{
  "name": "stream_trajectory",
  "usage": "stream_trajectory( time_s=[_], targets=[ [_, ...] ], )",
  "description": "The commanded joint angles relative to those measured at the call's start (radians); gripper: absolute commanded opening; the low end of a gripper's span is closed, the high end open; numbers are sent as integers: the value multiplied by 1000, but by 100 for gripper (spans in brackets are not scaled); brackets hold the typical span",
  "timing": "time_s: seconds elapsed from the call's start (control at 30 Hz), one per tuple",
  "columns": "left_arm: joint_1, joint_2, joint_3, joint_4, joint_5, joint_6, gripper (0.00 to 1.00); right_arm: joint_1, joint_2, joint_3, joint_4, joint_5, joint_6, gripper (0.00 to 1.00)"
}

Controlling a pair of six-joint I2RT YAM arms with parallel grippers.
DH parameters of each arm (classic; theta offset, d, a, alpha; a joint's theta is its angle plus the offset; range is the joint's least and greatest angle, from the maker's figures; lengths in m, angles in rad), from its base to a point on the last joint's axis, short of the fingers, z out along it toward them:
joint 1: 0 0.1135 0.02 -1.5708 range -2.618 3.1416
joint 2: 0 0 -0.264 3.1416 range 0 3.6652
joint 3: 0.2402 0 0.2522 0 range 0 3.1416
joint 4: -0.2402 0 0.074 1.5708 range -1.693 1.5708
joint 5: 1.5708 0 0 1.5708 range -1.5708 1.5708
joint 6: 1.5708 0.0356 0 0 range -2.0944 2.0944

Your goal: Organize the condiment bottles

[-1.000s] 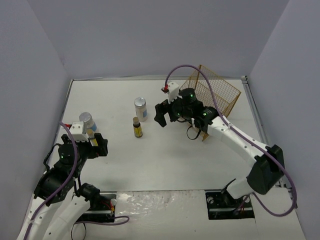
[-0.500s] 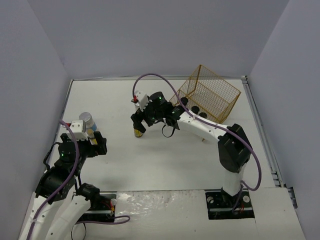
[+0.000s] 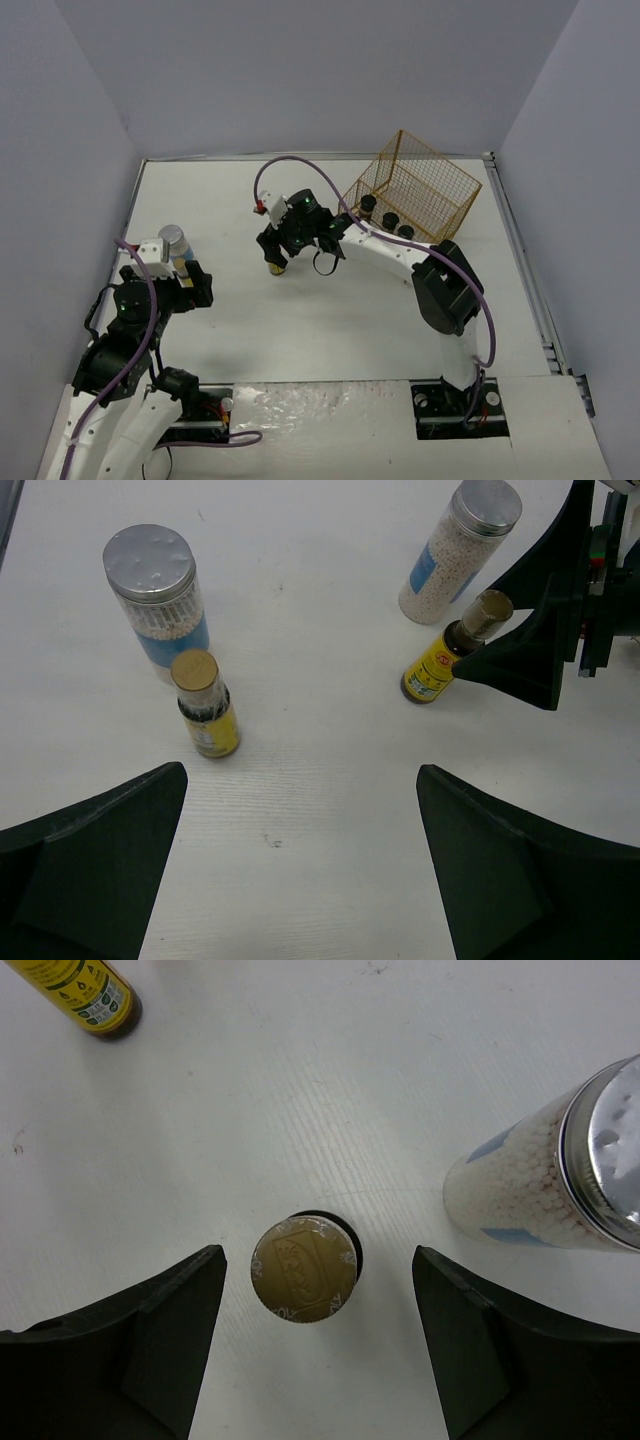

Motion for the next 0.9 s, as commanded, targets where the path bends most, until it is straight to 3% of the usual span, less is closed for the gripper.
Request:
stream_trajectory(
  time_s=[0.0,0.23,0.43,0.7,0.87],
  targets=[
    [17,20,19,75,24,11,97,12,8,55,67,3,-22,69],
    [25,15,17,76,27,11,97,12,30,61,76,-2,-22,59],
    [30,17,16,78,32,11,97,13,36,65,77,2,-23,42],
    [33,15,17,78,35,13,97,24,0,39,80,18,-22,0],
    [34,12,16,80,37,13,97,26,-73,-9,86,31,-8,0]
  ],
)
